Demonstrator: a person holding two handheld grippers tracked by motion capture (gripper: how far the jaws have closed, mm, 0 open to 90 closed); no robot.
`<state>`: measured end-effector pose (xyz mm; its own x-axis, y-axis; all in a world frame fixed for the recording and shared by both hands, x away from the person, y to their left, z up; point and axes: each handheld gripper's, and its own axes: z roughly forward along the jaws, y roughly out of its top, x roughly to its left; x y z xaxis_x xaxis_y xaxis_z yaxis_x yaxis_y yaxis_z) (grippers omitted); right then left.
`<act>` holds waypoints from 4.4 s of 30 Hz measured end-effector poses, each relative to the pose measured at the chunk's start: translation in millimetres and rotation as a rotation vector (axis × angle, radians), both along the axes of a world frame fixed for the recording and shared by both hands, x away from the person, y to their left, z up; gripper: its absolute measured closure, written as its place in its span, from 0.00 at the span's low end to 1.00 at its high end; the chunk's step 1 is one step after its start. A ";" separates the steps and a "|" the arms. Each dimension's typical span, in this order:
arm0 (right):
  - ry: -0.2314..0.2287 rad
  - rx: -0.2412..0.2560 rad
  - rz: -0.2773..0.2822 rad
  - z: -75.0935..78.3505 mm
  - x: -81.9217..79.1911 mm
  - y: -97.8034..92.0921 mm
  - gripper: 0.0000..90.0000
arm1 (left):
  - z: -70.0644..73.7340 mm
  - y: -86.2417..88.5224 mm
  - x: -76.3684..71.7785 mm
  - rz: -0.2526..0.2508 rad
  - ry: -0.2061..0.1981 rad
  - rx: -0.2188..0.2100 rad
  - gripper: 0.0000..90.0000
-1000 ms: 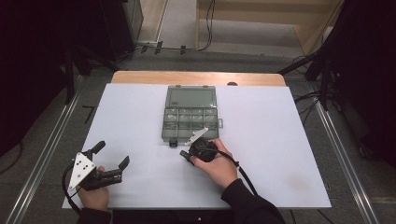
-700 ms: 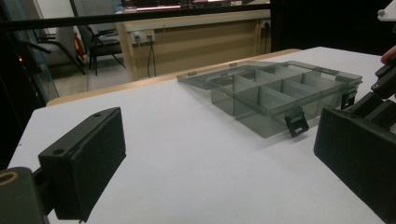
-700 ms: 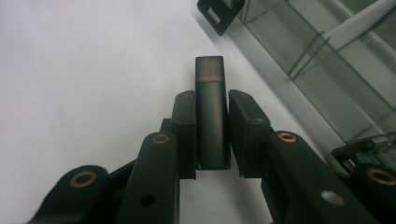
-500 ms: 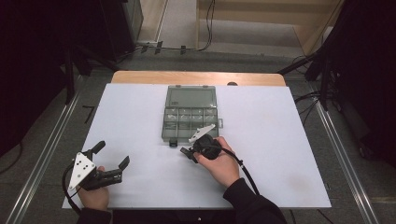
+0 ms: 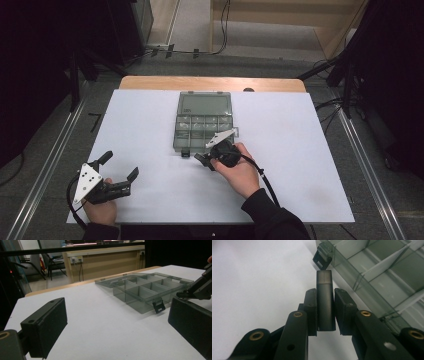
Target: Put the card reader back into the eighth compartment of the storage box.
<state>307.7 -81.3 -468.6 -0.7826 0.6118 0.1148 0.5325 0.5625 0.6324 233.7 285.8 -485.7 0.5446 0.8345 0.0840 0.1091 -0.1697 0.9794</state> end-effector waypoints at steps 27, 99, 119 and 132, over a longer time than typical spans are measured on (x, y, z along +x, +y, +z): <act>-0.018 0.029 -0.036 14.8 6.7 -16.4 0.78 | 0.0 0.1 0.0 0.000 0.000 -0.001 0.03; -0.047 0.036 -0.225 18.8 35.4 -61.0 0.78 | 0.0 0.5 0.0 0.000 -0.001 -0.004 0.03; -0.083 0.135 -0.263 21.8 31.5 -77.3 0.22 | 0.0 0.4 0.0 0.001 -0.001 -0.004 0.03; -0.160 0.174 -0.286 26.5 11.9 -93.2 0.00 | 0.0 0.3 0.0 0.001 0.000 -0.003 0.03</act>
